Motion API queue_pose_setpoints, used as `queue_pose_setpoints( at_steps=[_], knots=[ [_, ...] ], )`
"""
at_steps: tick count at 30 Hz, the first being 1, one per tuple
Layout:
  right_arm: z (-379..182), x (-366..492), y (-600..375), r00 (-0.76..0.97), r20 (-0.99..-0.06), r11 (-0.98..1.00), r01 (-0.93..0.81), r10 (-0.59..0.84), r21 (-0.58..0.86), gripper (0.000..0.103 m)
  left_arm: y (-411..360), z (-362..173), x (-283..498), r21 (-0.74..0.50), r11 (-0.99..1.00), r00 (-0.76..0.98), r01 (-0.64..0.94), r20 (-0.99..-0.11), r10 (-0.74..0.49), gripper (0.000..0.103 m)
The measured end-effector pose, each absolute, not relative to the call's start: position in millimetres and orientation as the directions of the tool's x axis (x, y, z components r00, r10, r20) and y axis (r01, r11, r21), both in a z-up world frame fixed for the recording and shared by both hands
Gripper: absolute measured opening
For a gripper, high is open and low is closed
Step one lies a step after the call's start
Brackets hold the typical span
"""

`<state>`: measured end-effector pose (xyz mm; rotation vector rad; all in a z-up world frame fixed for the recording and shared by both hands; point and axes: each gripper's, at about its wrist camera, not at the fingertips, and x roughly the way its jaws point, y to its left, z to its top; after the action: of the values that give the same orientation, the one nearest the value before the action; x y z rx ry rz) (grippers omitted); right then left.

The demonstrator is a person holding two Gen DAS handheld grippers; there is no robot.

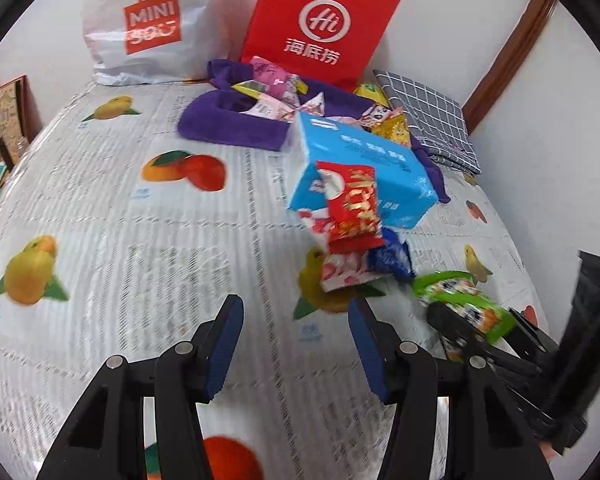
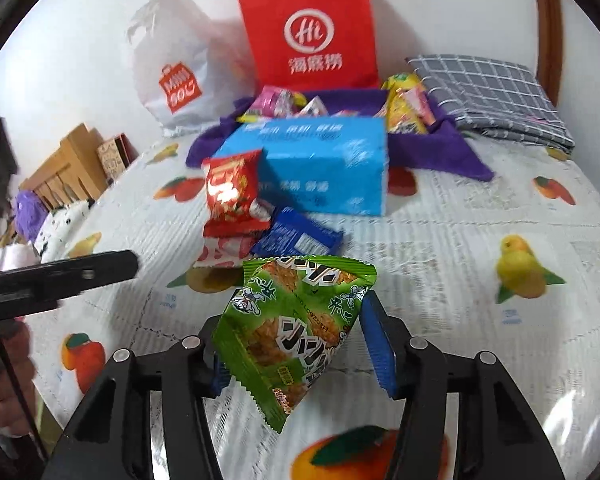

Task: Organize snacks
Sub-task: 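Grasp the red snack packet with the left gripper while the right holds the green bag, then lift the red packet and green bag toward the purple towel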

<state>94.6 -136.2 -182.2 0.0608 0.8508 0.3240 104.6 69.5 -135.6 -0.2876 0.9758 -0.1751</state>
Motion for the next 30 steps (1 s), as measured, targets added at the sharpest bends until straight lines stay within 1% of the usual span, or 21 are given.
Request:
queue_pose_setpoints(
  at_steps=[5, 11, 17, 22, 23, 24, 25, 30],
  knots=[
    [-170.2, 92.3, -164.5, 0.649, -0.714, 0.963, -0.218, 0.265, 0.160, 0.056, 46.4, -136.6, 128.6, -0.321, 0.946, 0.546, 0.043, -0.786, -0.291, 0.052],
    [-168.4, 99.2, -192.5, 0.666, -0.713, 0.975, -0.175, 0.220, 0.137, 0.056, 22.8, -139.1, 158.0, -0.299, 0.954, 0.557, 0.022, -0.788, -0.260, 0.052],
    [-171.8, 101.6, -210.7, 0.665, -0.712, 0.975, -0.156, 0.223, 0.159, 0.056, 12.2, -144.6, 178.0, -0.294, 0.956, 0.555, -0.023, -0.799, -0.232, 0.052],
    [-171.3, 100.4, -214.9, 0.670, -0.705, 0.972, -0.162, 0.234, 0.169, 0.056, 3.2, -148.3, 189.7, -0.257, 0.965, 0.551, -0.052, -0.813, -0.187, 0.052],
    [-171.8, 100.8, -214.5, 0.669, -0.705, 0.972, -0.163, 0.234, 0.168, 0.056, 2.2, -149.5, 191.6, -0.243, 0.968, 0.548, -0.061, -0.819, -0.171, 0.051],
    [-172.3, 101.1, -214.3, 0.669, -0.706, 0.972, -0.164, 0.234, 0.166, 0.056, 1.6, -150.2, 192.9, -0.231, 0.971, 0.548, -0.064, -0.821, -0.160, 0.044],
    [-173.1, 101.5, -213.7, 0.667, -0.707, 0.972, -0.164, 0.233, 0.166, 0.056, 0.9, -150.9, 193.9, -0.214, 0.974, 0.547, -0.067, -0.825, -0.144, 0.041],
    [-180.1, 102.1, -208.4, 0.658, -0.719, 0.974, -0.163, 0.224, 0.155, 0.056, 7.3, -147.0, 188.3, -0.241, 0.969, 0.566, -0.047, -0.806, -0.173, 0.038]
  ],
)
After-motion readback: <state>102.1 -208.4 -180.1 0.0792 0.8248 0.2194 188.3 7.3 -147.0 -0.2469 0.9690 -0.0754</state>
